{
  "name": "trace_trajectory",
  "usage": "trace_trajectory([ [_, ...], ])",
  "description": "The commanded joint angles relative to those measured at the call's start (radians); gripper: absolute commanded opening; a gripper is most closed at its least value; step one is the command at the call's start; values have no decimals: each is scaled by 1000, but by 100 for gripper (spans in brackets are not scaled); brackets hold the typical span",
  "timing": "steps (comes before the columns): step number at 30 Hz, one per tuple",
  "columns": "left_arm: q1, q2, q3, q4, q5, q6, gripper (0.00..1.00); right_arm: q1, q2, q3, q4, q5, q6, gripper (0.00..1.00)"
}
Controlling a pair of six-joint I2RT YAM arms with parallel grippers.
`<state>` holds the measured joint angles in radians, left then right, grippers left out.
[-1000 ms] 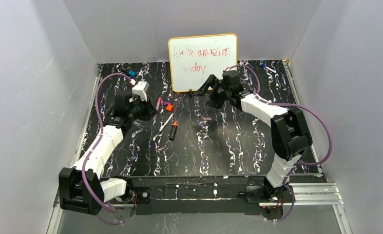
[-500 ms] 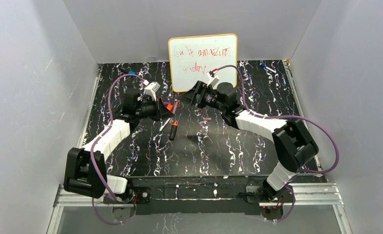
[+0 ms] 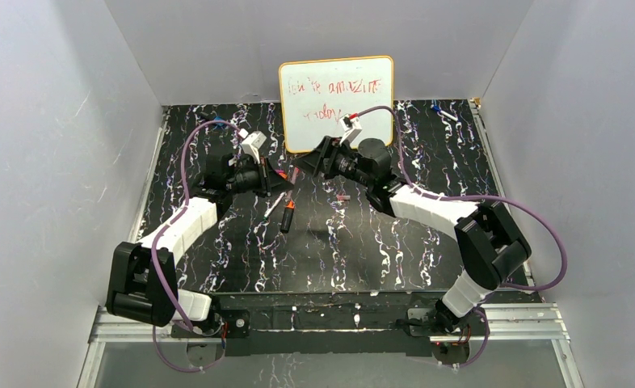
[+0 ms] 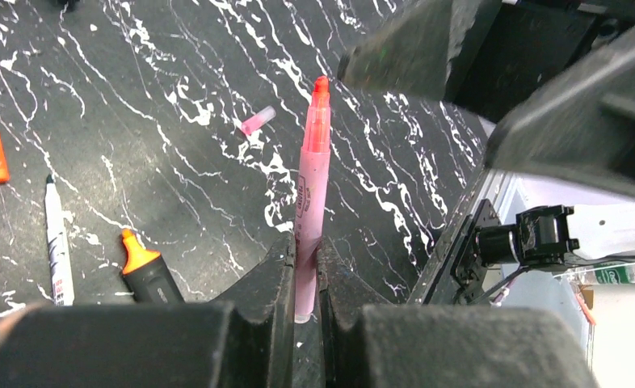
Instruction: Insert the pens into the pen caps
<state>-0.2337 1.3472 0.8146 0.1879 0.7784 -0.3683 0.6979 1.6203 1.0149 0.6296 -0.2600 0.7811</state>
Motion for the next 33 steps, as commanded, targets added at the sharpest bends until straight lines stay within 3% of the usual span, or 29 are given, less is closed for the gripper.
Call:
trace_trajectory([
  [1,-4,-17,5,91,29,-59,0,27,-13,6,-5,41,-57,71],
  [16,-5,-31,1,143,48,-96,0,38,29,-7,27,53,-43,66],
  [23,-6,-23,-14,173,56,-115,0,42,44,2,38,43,-43,47],
  [29,-7,-20,-17,174,61,-115,0,45,59,9,36,36,-42,44],
  [30,-8,-19,-18,175,60,-115,0,46,63,11,37,34,-42,40],
  [33,-11,-14,-18,173,61,-115,0,45,72,13,44,29,-37,15],
])
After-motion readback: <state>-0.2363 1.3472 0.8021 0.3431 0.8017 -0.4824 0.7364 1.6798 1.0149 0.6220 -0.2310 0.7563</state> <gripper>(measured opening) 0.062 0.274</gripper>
